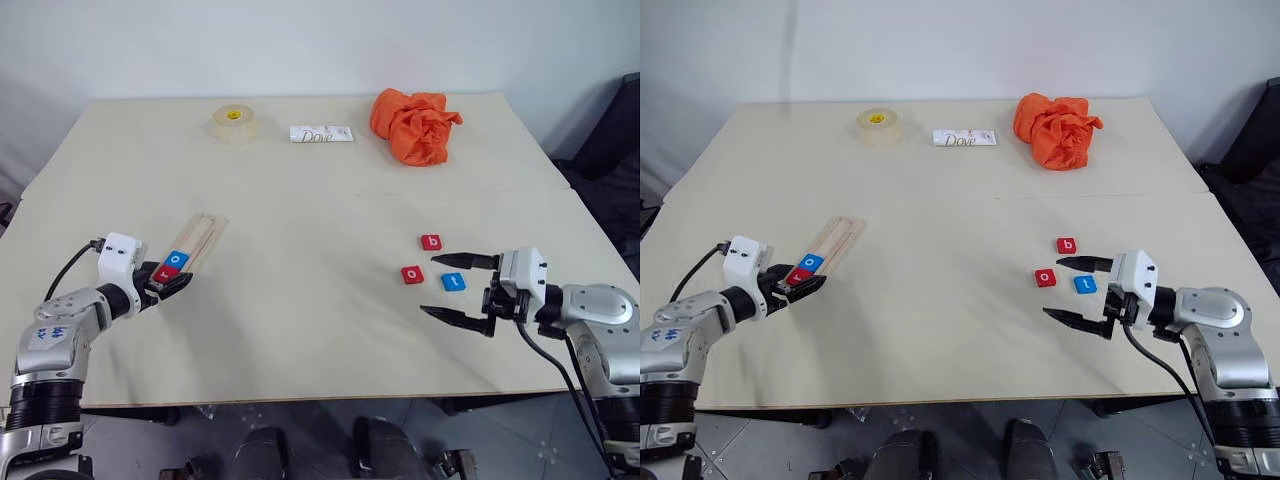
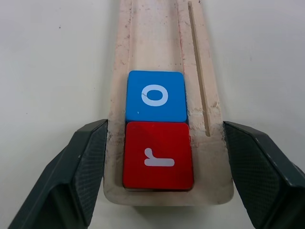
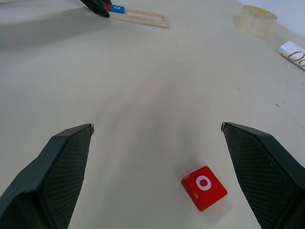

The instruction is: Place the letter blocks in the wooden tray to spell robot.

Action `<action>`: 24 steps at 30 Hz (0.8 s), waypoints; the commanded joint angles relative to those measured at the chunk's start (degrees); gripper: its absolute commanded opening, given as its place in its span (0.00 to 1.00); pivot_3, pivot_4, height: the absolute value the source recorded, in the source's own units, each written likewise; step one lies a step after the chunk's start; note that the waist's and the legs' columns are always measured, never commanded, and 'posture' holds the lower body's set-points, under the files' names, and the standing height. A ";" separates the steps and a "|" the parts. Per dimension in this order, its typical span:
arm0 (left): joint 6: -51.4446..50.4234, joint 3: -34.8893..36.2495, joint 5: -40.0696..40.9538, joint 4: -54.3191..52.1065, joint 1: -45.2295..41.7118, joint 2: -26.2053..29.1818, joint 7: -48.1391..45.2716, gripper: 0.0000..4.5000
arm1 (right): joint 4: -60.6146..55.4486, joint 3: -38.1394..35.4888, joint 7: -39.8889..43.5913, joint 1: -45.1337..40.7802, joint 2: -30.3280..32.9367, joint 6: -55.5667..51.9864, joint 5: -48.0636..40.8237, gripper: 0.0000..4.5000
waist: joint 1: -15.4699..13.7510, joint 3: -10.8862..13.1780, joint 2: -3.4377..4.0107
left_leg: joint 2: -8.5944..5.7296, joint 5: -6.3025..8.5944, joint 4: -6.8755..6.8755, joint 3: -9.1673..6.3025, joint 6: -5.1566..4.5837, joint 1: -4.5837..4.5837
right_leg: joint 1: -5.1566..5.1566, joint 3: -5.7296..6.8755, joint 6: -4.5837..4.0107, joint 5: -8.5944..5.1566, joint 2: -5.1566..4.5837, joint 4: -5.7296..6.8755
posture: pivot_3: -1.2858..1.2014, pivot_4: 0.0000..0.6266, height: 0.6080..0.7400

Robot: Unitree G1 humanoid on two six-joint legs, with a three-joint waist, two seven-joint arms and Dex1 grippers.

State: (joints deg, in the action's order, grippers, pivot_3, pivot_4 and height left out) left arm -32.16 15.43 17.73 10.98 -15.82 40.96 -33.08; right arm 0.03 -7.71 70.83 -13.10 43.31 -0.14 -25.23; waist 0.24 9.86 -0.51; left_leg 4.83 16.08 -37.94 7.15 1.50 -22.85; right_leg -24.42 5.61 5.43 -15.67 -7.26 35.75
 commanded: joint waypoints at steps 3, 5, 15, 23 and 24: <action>9.56 -1.14 0.85 -2.06 2.89 -1.44 -6.84 0.76 | 0.21 -1.66 0.54 -0.86 1.23 1.14 -0.34 1.00 | -0.09 0.00 0.00 | 0.00 0.00 0.00 0.01 0.00 -0.01 | 0.00 -0.01 0.00 0.00 -0.01 -0.01 | 0.52 0.24 1.00; 12.76 -2.97 1.89 -5.66 2.56 -1.37 -11.61 0.76 | 1.40 -1.69 1.28 -1.03 2.21 1.06 0.11 1.00 | -0.31 0.03 -0.05 | -0.01 0.00 -0.01 0.02 0.00 -0.04 | -0.01 -0.01 0.00 0.00 -0.01 -0.03 | 0.52 0.24 1.00; 16.25 -17.62 -2.29 -8.49 -8.01 -0.01 -26.42 0.76 | 5.72 -1.61 5.58 -1.73 3.46 4.09 0.84 1.00 | -0.31 0.13 -0.19 | -0.03 -0.02 -0.10 -0.05 0.00 -0.21 | -0.05 0.05 0.03 0.02 0.02 -0.05 | 0.52 0.24 1.00; 20.53 -26.92 -7.30 -4.08 -15.65 -2.44 -32.51 0.76 | 1.31 -3.07 2.01 2.52 3.04 3.02 0.45 1.00 | -0.24 0.15 -0.23 | -0.02 -0.06 -0.13 -0.03 0.07 -0.22 | -0.06 0.02 0.04 0.02 0.06 -0.07 | 0.52 0.24 1.00; 21.09 -27.24 -7.45 -3.68 -15.96 -2.91 -32.75 0.76 | 0.82 -3.25 1.65 2.98 3.06 2.89 0.37 1.00 | -0.29 0.15 -0.23 | -0.02 -0.06 -0.13 -0.03 0.07 -0.23 | -0.06 0.01 0.05 0.03 0.06 -0.08 | 0.52 0.24 1.00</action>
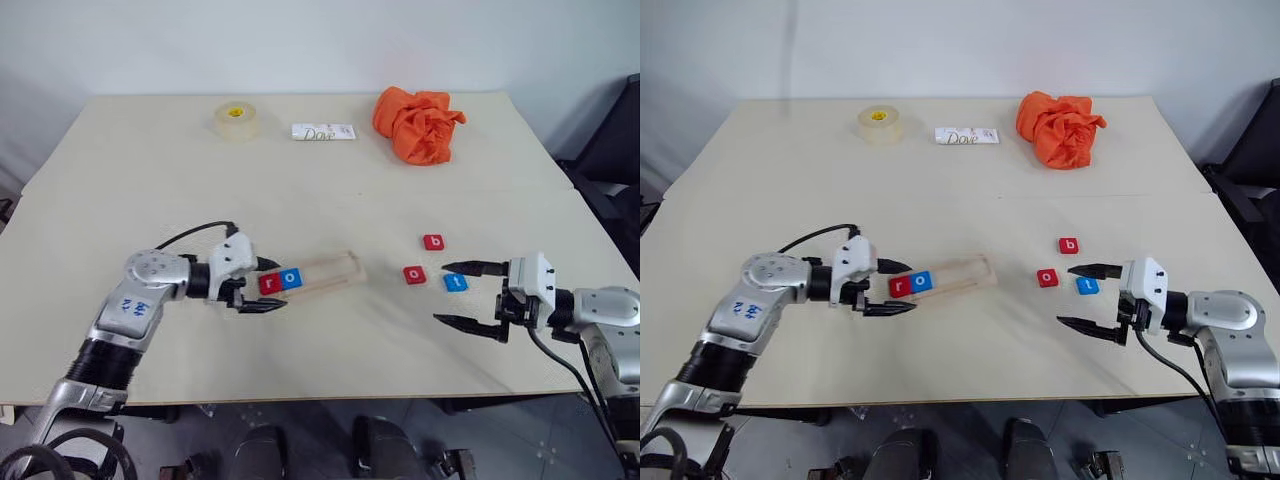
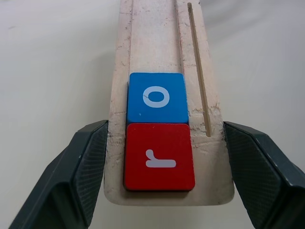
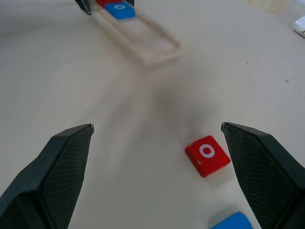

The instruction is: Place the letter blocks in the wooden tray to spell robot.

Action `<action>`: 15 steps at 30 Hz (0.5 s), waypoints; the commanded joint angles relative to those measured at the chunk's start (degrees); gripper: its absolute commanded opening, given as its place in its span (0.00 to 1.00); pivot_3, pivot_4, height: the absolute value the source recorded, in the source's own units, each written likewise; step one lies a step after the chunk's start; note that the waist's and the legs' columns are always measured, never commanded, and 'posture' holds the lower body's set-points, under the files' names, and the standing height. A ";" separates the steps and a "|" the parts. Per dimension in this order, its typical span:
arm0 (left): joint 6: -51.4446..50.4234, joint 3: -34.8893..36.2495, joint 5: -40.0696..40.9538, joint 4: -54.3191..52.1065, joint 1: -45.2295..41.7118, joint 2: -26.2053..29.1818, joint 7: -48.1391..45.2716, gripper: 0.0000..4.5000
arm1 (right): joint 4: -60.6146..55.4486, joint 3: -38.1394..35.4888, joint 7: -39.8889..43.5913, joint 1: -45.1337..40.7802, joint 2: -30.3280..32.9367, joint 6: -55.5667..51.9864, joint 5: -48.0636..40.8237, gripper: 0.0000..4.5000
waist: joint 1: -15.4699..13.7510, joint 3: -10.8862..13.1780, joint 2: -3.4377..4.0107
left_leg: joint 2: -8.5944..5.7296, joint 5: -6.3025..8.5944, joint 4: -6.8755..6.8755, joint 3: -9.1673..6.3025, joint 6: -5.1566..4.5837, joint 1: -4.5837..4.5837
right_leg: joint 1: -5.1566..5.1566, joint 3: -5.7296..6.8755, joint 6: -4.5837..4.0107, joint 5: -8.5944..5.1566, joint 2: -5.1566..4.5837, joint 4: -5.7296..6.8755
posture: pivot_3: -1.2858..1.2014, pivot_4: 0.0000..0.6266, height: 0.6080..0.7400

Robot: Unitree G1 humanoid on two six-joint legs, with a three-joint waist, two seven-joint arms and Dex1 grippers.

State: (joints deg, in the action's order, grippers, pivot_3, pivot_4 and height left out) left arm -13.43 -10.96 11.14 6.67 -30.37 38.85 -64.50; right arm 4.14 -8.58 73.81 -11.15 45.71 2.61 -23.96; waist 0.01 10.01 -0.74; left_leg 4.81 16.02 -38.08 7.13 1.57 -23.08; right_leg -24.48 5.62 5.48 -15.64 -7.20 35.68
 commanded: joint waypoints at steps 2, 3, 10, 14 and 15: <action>3.06 -2.25 -1.65 1.02 -1.98 -1.98 -1.71 0.76 | -4.97 -3.48 -2.43 3.10 0.81 -0.26 -1.07 1.00 | -0.06 0.00 0.00 | 0.00 0.00 0.00 -0.01 -0.01 0.00 | 0.00 0.00 0.00 0.00 0.00 0.00 | 0.52 0.24 1.00; 3.19 -2.69 -1.93 1.02 -2.08 -2.38 -1.84 0.76 | -5.71 -3.90 -2.89 3.98 0.88 -0.46 -1.12 1.00 | -0.13 0.00 0.00 | 0.00 0.01 -0.01 -0.02 -0.01 0.00 | 0.00 0.00 0.00 0.00 0.00 0.00 | 0.52 0.24 1.00; 2.21 -4.42 -3.64 0.19 -1.92 -4.94 -1.42 0.76 | -9.13 -6.01 -5.29 7.67 1.07 -1.66 -1.32 1.00 | -0.21 0.01 -0.02 | 0.00 0.02 -0.07 -0.04 -0.05 -0.02 | 0.01 0.00 0.03 0.01 0.00 0.01 | 0.52 0.24 1.00; 2.26 -5.42 -4.98 0.47 -2.06 -5.55 -1.31 0.92 | -9.55 -6.21 -5.74 7.84 1.17 -2.01 -1.19 1.00 | -0.14 0.01 -0.02 | 0.00 0.02 -0.07 -0.06 -0.08 -0.02 | 0.01 0.00 0.03 0.01 0.00 0.03 | 0.52 0.24 1.00; 2.22 -5.50 -4.91 0.16 -1.88 -5.74 -1.37 0.97 | -9.60 -6.24 -5.85 7.79 1.17 -2.06 -1.16 1.00 | -0.16 0.01 -0.02 | 0.00 0.02 -0.07 -0.07 -0.08 -0.02 | 0.01 0.00 0.03 0.01 0.00 0.03 | 0.52 0.24 1.00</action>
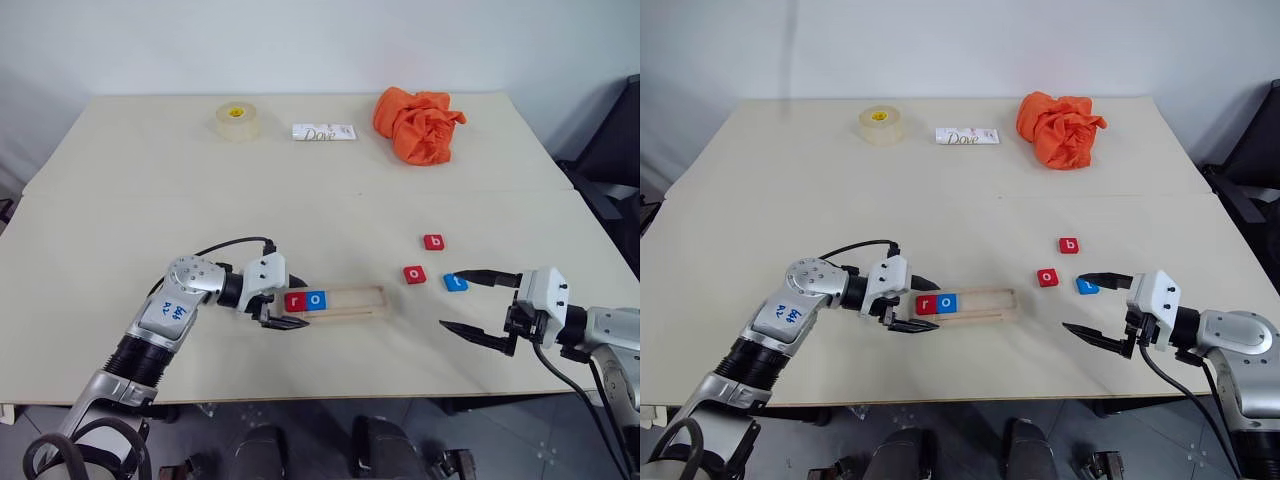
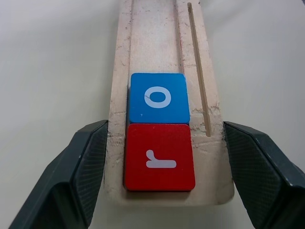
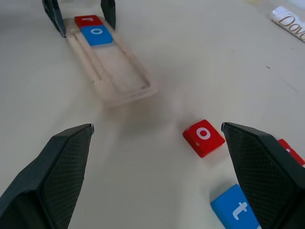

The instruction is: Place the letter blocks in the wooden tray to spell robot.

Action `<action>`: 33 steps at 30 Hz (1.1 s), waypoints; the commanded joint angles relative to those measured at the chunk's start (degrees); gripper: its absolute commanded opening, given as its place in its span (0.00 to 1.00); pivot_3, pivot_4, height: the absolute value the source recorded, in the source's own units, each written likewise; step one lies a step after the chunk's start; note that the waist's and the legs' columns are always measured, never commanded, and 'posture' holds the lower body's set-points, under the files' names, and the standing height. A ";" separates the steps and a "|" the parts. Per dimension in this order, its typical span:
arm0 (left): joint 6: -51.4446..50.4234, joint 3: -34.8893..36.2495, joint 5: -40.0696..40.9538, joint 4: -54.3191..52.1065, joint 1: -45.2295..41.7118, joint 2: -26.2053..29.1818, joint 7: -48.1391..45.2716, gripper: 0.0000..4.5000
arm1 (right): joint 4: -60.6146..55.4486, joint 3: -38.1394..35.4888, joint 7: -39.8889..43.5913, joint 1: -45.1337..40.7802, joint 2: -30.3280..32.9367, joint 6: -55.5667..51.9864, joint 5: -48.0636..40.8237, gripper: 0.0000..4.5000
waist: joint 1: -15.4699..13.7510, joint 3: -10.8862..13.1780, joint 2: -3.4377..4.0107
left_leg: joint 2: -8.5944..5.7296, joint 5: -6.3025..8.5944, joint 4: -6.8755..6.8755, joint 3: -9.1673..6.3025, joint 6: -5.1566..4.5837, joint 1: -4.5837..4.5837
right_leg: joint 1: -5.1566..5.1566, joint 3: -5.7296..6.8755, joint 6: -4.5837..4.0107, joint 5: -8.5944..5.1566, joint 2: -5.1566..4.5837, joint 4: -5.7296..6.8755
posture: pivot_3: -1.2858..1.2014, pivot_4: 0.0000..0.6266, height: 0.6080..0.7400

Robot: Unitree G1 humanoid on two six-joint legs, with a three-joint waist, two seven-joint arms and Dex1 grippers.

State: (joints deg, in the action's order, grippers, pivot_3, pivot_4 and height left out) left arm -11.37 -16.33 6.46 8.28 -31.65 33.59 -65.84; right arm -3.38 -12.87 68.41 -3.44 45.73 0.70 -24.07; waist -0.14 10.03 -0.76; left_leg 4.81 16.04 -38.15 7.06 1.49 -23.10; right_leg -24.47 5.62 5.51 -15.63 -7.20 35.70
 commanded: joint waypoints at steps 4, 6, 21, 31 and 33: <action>0.01 -0.56 -0.88 -2.48 -0.08 -0.27 0.13 0.99 | -2.11 -1.95 -0.78 -0.39 1.27 -0.48 -0.99 1.00 | -0.04 0.00 0.00 | 0.00 0.00 -0.01 0.00 -0.01 -0.01 | 0.00 0.00 0.00 0.00 0.00 0.00 | 0.52 0.24 1.00; 0.08 -0.10 -0.84 -2.76 0.06 -0.24 0.54 0.99 | -2.29 -2.05 -0.89 -0.38 1.31 -0.66 -1.06 1.00 | -0.05 0.00 0.00 | 0.00 0.00 -0.01 0.00 -0.01 -0.01 | 0.00 0.00 0.00 0.00 0.00 0.00 | 0.52 0.24 1.00; 9.49 24.30 20.38 -1.14 9.52 0.48 -5.84 0.99 | -18.69 -10.36 -30.47 8.17 -5.27 -28.40 -3.55 1.00 | 0.18 -0.01 0.03 | 0.02 0.00 0.03 -0.04 -0.02 0.00 | -0.02 0.01 -0.03 -0.02 -0.02 0.04 | 0.52 0.24 1.00; 16.85 23.54 21.48 6.66 11.89 -0.37 -16.46 0.99 | -22.94 -11.91 -33.52 9.58 -6.20 -32.78 -5.91 1.00 | 0.02 -0.01 0.02 | 0.00 0.01 0.02 -0.09 -0.11 -0.05 | 0.03 0.02 -0.02 -0.01 -0.01 -0.05 | 0.52 0.24 1.00; 17.27 23.07 21.27 6.67 11.65 -0.39 -17.14 0.99 | -22.45 -12.14 -32.97 9.82 -6.16 -32.46 -5.73 1.00 | 0.05 -0.01 0.02 | 0.00 0.02 0.02 -0.10 -0.12 -0.06 | 0.03 0.03 -0.02 -0.01 -0.01 -0.06 | 0.52 0.24 1.00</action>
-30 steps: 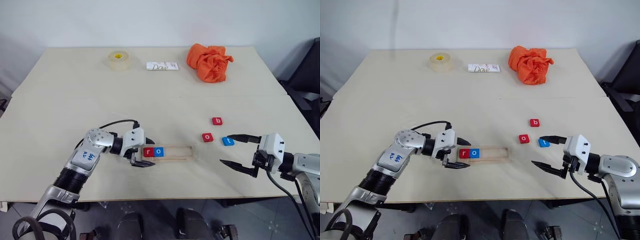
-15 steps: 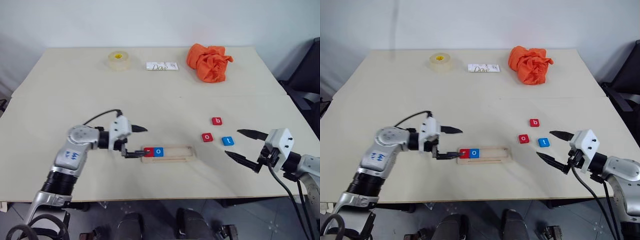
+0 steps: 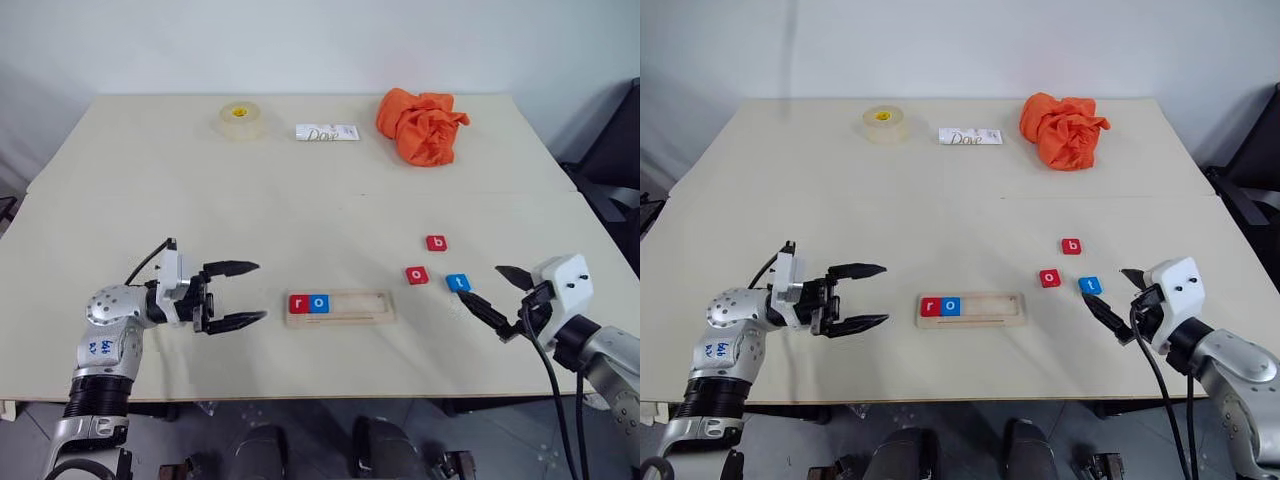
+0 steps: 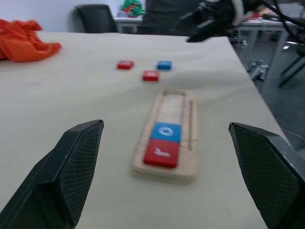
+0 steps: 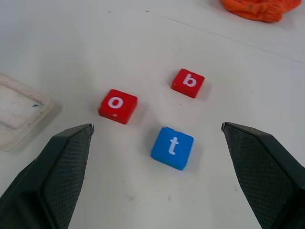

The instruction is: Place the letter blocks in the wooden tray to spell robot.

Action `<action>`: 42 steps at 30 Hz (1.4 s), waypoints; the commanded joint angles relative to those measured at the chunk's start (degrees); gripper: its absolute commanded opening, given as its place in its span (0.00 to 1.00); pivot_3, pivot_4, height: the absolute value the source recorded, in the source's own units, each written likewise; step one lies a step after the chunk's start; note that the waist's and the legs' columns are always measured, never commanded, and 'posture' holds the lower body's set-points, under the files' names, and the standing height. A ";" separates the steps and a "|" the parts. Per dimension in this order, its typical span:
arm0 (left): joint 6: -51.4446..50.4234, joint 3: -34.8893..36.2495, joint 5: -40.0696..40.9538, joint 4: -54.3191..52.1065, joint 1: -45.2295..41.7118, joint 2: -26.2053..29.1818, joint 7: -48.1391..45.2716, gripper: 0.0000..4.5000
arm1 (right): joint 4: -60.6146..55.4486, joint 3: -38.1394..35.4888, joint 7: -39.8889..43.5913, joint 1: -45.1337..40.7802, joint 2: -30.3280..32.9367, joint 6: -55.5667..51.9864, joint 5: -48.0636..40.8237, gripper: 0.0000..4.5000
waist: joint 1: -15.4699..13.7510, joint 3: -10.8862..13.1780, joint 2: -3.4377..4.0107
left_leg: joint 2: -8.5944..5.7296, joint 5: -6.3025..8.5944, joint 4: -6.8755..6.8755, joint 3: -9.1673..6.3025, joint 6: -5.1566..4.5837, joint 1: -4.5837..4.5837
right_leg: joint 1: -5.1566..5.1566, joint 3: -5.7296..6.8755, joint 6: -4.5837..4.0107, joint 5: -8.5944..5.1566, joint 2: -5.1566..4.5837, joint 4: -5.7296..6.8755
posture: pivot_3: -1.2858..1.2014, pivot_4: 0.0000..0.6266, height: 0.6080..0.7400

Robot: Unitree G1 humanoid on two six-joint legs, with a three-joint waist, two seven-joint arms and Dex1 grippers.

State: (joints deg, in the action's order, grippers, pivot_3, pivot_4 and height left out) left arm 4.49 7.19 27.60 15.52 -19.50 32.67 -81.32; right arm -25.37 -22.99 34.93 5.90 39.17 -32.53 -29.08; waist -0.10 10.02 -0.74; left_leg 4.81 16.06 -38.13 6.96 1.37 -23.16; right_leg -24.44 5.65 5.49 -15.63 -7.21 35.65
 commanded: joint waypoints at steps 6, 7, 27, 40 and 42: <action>1.19 -0.36 0.36 -0.67 -0.64 1.64 -2.59 0.99 | 0.48 -1.98 1.14 0.66 0.52 1.15 -0.25 1.00 | 0.11 0.00 0.00 | 0.00 0.00 0.01 0.00 -0.01 0.00 | -0.01 0.00 0.00 0.00 0.01 0.00 | 0.52 0.24 1.00; 1.16 -0.25 0.40 -0.77 -0.61 1.69 -2.43 0.99 | 0.63 -1.89 0.64 0.46 0.52 0.55 -0.15 1.00 | 0.12 0.00 0.00 | 0.00 0.00 0.02 0.00 -0.01 0.00 | -0.01 0.00 0.00 0.00 0.01 0.01 | 0.52 0.24 1.00; 2.16 0.68 1.69 -7.38 5.83 0.63 1.35 0.99 | 28.98 15.03 -17.91 -38.02 -12.35 -10.66 9.03 1.00 | 1.72 0.03 0.05 | 0.01 0.00 0.09 0.07 -0.07 -0.09 | -0.12 0.00 -0.03 -0.02 -0.01 0.02 | 0.52 0.24 1.00; 2.27 1.63 1.79 -9.35 7.57 0.44 3.55 1.00 | 39.96 17.47 -18.48 -40.58 -16.63 -4.62 14.87 0.91 | 1.85 0.03 0.06 | 0.03 0.00 0.13 0.11 -0.06 -0.06 | -0.16 -0.01 -0.03 -0.02 -0.01 0.05 | 0.52 0.24 1.00; 2.28 1.70 1.87 -9.20 7.51 0.44 3.56 1.00 | 39.68 17.46 -18.81 -40.37 -17.15 -4.67 15.21 0.79 | 1.89 0.03 0.06 | 0.03 -0.01 0.13 0.10 -0.05 -0.06 | -0.16 -0.01 -0.03 -0.02 -0.01 0.06 | 0.52 0.24 1.00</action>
State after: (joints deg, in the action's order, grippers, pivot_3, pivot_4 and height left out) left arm 6.26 7.95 27.91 7.79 -12.40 32.94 -77.76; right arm 14.43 -5.39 16.23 -34.44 22.70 -37.34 -13.95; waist 1.79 10.05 -0.68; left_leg 4.85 16.06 -38.00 7.07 1.31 -23.22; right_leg -24.60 5.64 5.45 -15.65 -7.22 35.71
